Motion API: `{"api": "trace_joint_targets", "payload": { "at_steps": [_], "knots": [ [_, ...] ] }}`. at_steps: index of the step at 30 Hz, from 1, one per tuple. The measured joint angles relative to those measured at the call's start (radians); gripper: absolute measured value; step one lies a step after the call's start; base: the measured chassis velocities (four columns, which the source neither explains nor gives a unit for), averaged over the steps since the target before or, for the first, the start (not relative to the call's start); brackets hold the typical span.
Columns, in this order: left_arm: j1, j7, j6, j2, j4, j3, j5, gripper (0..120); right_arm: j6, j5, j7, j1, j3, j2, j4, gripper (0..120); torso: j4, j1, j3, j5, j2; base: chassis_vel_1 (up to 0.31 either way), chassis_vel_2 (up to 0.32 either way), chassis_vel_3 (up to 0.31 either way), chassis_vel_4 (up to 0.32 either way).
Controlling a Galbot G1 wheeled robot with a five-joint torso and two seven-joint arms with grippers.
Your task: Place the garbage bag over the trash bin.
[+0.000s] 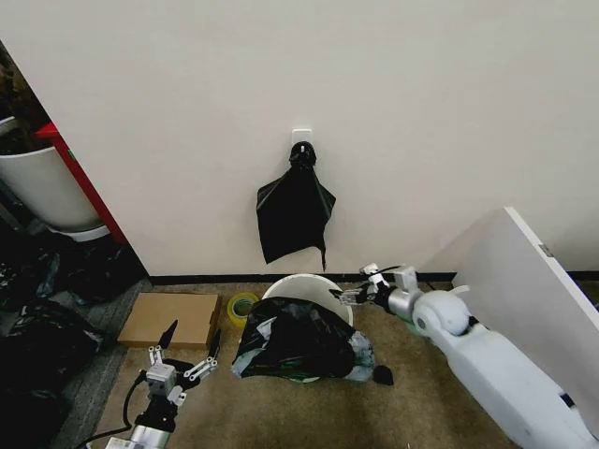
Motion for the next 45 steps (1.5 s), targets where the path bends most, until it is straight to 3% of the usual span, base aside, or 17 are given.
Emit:
{"api": "trace_joint_targets", "payload": {
  "at_steps": [7,12,27,38,45],
  "knots": [
    [0.002,0.002,0.008,-0.004,-0.007,0.028,0.003,100,0.000,-0.028,-0.047,0.103,-0.094,0.029,-0.109,82,0.0001,0.000,0.000,0.0000,0.000,0.000,0.000,0.000,0.000],
    [0.005,0.004,0.010,0.002,-0.005,0.032,-0.012,100,0.019,-0.081,-0.110,0.155,-0.160,0.046,-0.163,58,0.0001,0.000,0.000,-0.0001,0.000,0.000,0.000,0.000,0.000],
    [0.003,0.006,0.004,0.010,0.006,0.048,-0.015,100,0.022,-0.075,-0.113,0.180,-0.189,0.060,-0.179,6,0.0001,0.000,0.000,-0.0002,0.000,0.000,0.000,0.000,0.000],
    [0.003,0.004,0.005,0.008,0.006,0.052,-0.024,100,-0.016,-0.037,-0.092,0.113,-0.101,0.041,-0.126,1,0.0002,0.000,0.000,0.0000,0.000,0.000,0.000,0.000,0.000],
    [0.003,0.003,0.008,0.008,-0.002,0.052,-0.036,100,-0.051,0.051,0.001,0.005,0.032,0.023,-0.036,1,0.0003,0.000,0.000,-0.0003,0.000,0.000,0.000,0.000,0.000]
  ]
}}
